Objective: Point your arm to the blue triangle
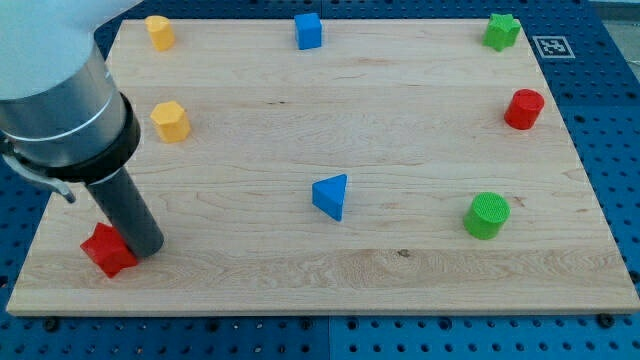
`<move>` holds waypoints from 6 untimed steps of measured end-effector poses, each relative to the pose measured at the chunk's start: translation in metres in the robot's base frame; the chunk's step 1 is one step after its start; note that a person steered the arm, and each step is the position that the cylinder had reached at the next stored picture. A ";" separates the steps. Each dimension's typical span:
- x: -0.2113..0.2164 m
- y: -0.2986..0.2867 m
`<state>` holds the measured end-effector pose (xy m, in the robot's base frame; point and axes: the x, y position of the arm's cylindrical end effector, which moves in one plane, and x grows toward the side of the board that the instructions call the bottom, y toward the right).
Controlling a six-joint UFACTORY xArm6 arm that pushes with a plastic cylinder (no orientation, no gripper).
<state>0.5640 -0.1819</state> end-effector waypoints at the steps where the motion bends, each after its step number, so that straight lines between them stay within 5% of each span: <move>1: 0.005 -0.009; 3: 0.005 -0.010; 6: -0.022 0.113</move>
